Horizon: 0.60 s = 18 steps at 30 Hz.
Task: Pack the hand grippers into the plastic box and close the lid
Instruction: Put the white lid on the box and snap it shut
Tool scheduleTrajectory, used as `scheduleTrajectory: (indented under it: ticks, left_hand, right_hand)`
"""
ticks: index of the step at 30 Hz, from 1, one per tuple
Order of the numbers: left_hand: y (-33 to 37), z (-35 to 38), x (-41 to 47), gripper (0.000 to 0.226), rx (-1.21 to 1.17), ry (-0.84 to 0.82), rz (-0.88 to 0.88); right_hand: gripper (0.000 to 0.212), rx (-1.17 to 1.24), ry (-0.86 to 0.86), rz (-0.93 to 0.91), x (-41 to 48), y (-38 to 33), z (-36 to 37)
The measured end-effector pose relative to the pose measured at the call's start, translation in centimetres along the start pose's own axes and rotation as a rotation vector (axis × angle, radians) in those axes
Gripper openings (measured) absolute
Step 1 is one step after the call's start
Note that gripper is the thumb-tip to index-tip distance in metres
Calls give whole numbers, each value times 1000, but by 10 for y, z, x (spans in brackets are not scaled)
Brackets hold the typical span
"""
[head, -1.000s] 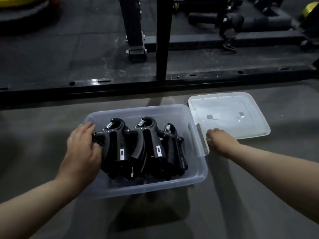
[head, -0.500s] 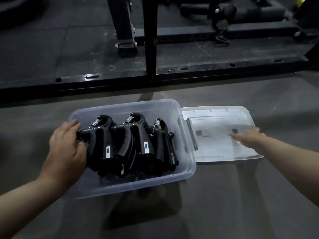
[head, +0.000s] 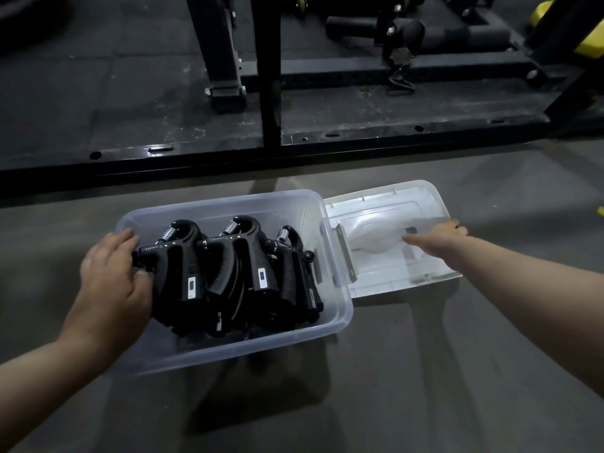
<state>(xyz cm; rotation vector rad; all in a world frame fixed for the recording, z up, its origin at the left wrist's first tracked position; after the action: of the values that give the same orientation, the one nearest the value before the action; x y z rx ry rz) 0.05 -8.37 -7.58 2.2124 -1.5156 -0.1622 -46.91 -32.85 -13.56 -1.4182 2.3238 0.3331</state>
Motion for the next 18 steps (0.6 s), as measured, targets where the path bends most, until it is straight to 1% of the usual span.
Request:
scheduleTrajectory:
  ticks: [3, 6, 8, 9, 12, 13, 14, 15, 18]
  left_hand:
    - [-1, 0, -1, 62, -1, -12, -17]
    - [2, -2, -3, 62, -23, -21, -28]
    - [4, -4, -3, 61, -39, -22, -27]
    - [5, -4, -4, 61, -44, -22, -24]
    - [7, -6, -5, 59, -52, -14, -20]
    - [7, -6, -5, 59, -53, -13, -14]
    - [7, -6, -6, 59, -58, -15, -8]
    - [7, -6, -6, 59, -66, -22, -9]
    - [7, -8, -7, 61, -80, -32, -12]
  right_hand:
    - [130, -23, 17, -14, -3, -5, -7]
    - [113, -42, 121, -96, -10, -2, -29]
    - [101, 78, 158, -158, -16, 3, -50]
    - [91, 130, 165, -196, -20, 5, -63]
    - [50, 139, 190, -384, -46, 3, -101]
    - [42, 144, 214, -421, -57, -1, -115]
    - [38, 144, 260, -457, -69, -4, -130]
    - [41, 115, 347, -469, -84, -9, -149]
    - [60, 98, 623, -589, -115, -17, -192]
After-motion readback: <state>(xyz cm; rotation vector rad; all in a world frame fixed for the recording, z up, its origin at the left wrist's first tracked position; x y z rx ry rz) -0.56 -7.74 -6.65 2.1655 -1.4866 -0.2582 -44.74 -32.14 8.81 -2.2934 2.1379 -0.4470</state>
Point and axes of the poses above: each hand's wrist, its own x-axis towards the middle knuckle, its own z-axis out of the palm, y = z × x, the point moved 1 cm from there along x, towards the middle knuckle, and after that the axes turned 5 degrees about -x, right-handed, at the moved point
